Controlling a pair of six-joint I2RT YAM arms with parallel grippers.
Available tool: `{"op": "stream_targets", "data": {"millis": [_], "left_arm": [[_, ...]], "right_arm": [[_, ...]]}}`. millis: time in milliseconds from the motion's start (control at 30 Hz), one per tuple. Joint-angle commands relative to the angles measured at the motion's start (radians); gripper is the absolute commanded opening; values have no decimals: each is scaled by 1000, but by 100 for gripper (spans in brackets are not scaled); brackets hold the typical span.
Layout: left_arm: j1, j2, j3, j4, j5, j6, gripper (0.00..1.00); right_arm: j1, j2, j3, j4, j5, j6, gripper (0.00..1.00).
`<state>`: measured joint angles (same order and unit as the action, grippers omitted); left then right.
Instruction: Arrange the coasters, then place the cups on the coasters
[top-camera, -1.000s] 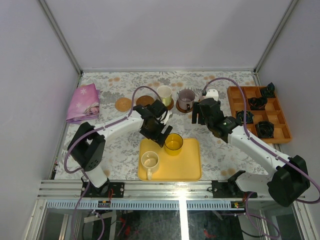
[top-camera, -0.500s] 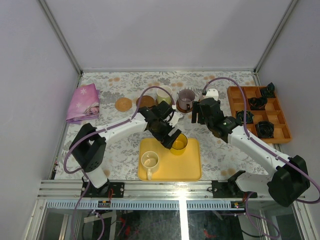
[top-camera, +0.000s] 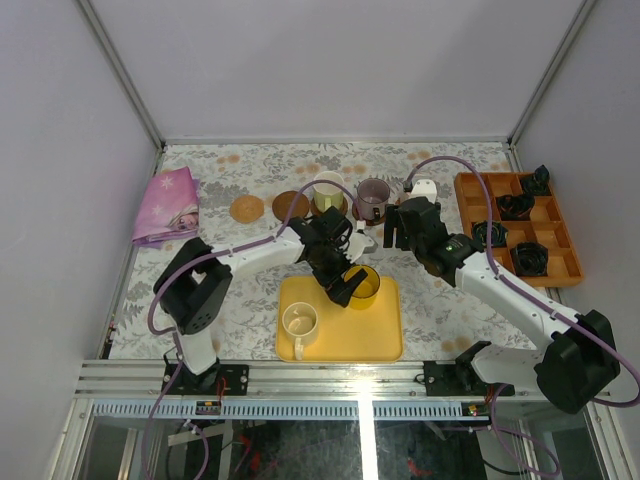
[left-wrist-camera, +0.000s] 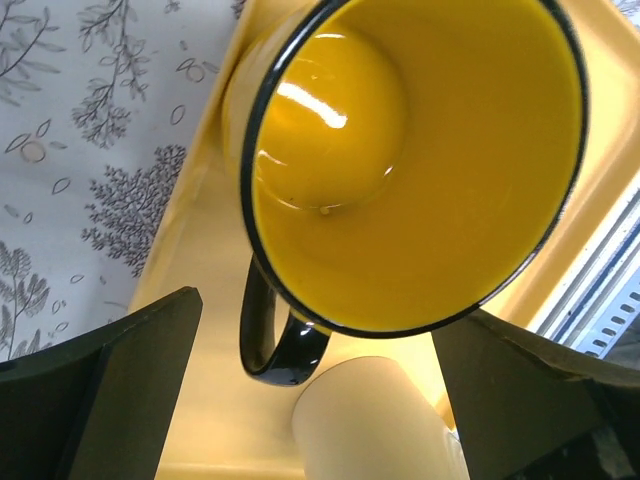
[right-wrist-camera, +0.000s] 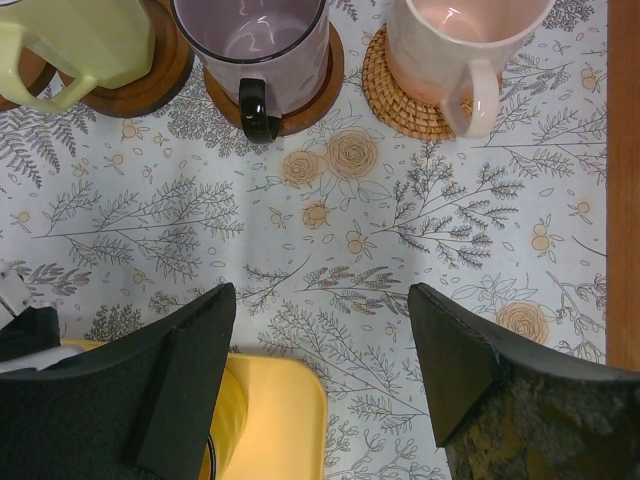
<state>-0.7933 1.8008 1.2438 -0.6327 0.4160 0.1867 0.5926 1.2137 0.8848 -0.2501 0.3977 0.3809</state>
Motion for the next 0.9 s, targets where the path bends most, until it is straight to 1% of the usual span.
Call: {"op": "stream_targets", "data": {"millis": [0, 200, 333, 467, 600, 767, 867], "left_arm": [[0, -16, 15, 70, 110, 53, 96], [0, -83, -19, 107, 193, 57, 93], [0, -74, -30, 110, 153, 37, 92], [0, -44, -38, 100, 139, 29, 80], [0, -46, -83, 135, 95, 23, 79], [0, -66, -125, 191, 48, 27, 66], [-1, -61, -128, 222, 32, 18, 67]], "right_arm": [[-7, -5, 4, 31, -1, 1, 77], [-7, 18, 8, 37, -12, 5, 77], [-7, 27, 11, 35, -16, 4, 77], [-6, 27, 6, 35, -18, 5, 77], [-7, 26, 3, 35, -19, 3, 77], [-7, 21, -1, 37, -20, 1, 77], [-7, 21, -6, 39, -27, 1, 77]]}}
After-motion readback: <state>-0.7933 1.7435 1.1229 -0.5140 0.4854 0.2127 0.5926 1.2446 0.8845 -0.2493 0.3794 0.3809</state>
